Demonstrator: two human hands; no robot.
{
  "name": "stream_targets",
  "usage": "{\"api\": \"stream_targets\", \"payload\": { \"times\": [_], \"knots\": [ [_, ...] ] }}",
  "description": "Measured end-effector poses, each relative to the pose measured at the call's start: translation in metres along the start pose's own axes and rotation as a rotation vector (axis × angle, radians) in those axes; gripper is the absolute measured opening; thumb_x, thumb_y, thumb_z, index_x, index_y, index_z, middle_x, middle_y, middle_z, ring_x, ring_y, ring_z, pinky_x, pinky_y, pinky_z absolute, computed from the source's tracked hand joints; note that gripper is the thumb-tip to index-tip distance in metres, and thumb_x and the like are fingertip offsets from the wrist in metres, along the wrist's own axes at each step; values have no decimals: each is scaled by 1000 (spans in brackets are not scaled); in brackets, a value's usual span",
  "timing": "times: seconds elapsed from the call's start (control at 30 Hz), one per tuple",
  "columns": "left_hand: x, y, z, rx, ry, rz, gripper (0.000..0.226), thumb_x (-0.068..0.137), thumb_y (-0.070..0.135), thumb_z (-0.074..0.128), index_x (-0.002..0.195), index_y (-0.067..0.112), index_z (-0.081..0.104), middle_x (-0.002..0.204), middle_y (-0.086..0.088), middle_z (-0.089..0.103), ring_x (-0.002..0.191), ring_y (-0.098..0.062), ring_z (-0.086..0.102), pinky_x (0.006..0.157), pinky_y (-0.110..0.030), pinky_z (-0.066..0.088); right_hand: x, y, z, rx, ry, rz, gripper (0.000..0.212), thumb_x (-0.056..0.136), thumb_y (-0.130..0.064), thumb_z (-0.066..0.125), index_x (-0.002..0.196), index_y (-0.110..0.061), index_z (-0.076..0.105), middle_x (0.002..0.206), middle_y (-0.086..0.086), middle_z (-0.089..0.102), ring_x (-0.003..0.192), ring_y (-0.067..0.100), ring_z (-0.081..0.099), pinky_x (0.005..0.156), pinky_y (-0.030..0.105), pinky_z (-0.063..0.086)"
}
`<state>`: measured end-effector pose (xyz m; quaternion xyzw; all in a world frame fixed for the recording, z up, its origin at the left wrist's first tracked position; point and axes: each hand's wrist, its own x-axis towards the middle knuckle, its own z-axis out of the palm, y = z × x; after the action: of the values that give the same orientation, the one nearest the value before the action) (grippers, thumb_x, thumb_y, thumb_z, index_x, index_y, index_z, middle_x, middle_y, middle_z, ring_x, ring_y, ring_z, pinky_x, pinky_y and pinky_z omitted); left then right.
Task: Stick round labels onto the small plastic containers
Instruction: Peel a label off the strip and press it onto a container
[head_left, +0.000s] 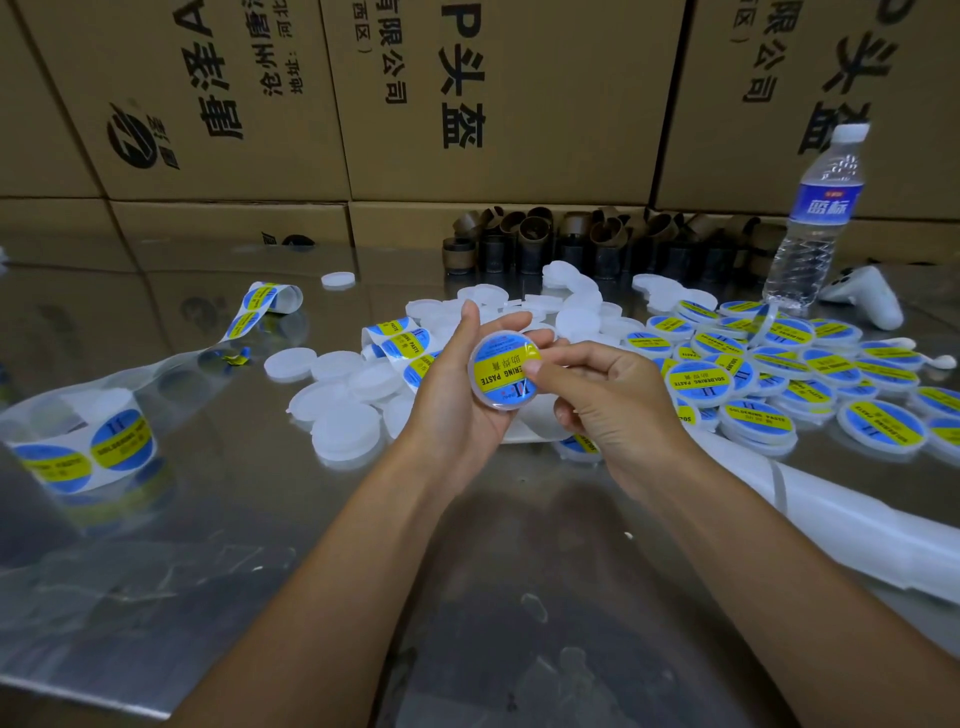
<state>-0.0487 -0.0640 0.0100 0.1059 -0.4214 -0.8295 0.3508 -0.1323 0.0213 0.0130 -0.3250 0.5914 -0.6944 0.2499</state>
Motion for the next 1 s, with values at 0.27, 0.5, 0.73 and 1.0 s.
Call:
{"api": "stream_targets", "payload": {
  "times": [0.27, 0.5, 0.73, 1.0],
  "knots": [
    [-1, -4, -4, 123, -63, 100, 16, 90, 1, 50, 99, 8, 61, 81, -2, 74, 79, -13, 71, 72, -22, 57, 1, 1, -1, -16, -5, -5, 8, 76, -15, 75, 71, -15, 69, 51, -6, 57, 40, 5, 40, 48, 19, 36],
    [-1, -4, -4, 142, -86, 120, 19, 93, 0, 46, 100, 9, 62, 83, 0, 74, 81, -12, 71, 73, -22, 56, 0, 1, -1, -11, 8, -18, 9, 75, -18, 76, 69, -17, 69, 53, -5, 61, 41, 7, 44, 46, 17, 38],
    [-1, -5, -4, 114, -120, 90, 23, 98, 16, 41, 106, 9, 61, 97, -2, 74, 95, -16, 70, 77, -24, 56, -4, 2, 1, -200, 100, -224, 12, 78, -21, 75, 71, -16, 66, 47, -4, 60, 41, 7, 54, 49, 14, 41],
    [-3, -7, -1, 70, -150, 73, 24, 98, 15, 40, 108, 7, 61, 103, -6, 73, 103, -21, 67, 86, -29, 55, -3, 6, 3, -407, 128, -370, 19, 81, -26, 69, 71, -19, 54, 57, -4, 55, 58, 22, 60, 58, 40, 53]
  ]
}}
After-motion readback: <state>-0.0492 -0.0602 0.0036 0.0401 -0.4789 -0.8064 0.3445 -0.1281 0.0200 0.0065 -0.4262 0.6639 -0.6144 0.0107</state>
